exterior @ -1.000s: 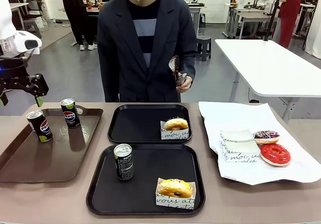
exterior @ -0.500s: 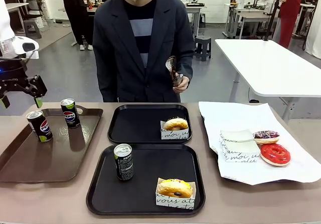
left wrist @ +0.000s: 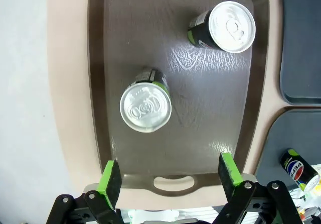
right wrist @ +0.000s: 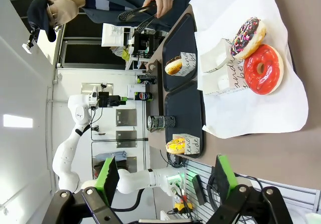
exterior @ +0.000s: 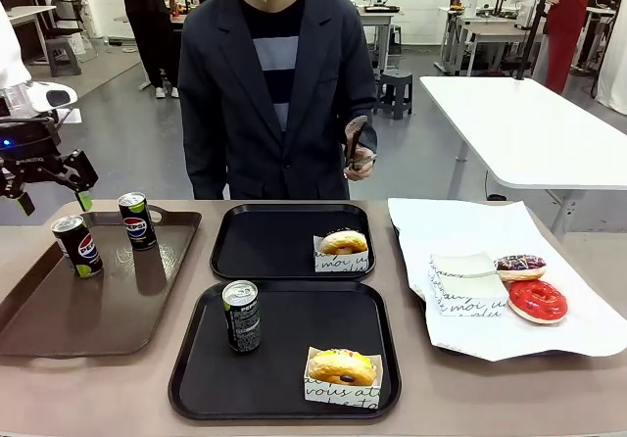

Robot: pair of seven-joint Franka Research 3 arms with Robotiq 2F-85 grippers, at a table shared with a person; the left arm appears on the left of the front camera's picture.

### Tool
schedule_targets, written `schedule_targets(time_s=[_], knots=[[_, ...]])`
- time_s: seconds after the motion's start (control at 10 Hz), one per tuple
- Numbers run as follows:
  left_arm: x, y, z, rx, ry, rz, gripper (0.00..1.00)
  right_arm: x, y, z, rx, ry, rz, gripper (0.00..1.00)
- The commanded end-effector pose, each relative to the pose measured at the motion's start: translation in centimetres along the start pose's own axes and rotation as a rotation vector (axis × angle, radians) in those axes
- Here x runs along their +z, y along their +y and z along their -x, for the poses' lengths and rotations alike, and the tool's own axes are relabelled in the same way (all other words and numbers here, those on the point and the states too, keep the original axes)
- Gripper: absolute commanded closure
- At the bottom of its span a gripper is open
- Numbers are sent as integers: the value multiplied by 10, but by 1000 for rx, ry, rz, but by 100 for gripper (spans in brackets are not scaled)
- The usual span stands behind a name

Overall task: Set up donuts and drinks on trays.
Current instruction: Pick up one Pepsi coke from the Handle tray and place it on the Flat Tray without a Pepsi coke.

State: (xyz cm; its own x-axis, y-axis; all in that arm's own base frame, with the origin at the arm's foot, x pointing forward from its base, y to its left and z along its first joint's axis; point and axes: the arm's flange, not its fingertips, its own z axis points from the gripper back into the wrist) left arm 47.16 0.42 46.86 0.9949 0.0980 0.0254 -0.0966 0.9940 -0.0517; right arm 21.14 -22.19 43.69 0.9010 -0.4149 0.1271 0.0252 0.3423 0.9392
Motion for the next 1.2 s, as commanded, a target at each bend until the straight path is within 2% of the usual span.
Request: schedule_targets(time_s=[0.0,0.4,1.1], knots=[[-7,7,-10,-24,-38,1,0,0,-1,-1,12,-1,-17,0],[-12,22,-22,-163,-43,19,0,0,-1,-1,12,-1,-17,0],[-18,19,-17,-153,-35,-4,0,0,-1,-1,12,-1,-17,0]])
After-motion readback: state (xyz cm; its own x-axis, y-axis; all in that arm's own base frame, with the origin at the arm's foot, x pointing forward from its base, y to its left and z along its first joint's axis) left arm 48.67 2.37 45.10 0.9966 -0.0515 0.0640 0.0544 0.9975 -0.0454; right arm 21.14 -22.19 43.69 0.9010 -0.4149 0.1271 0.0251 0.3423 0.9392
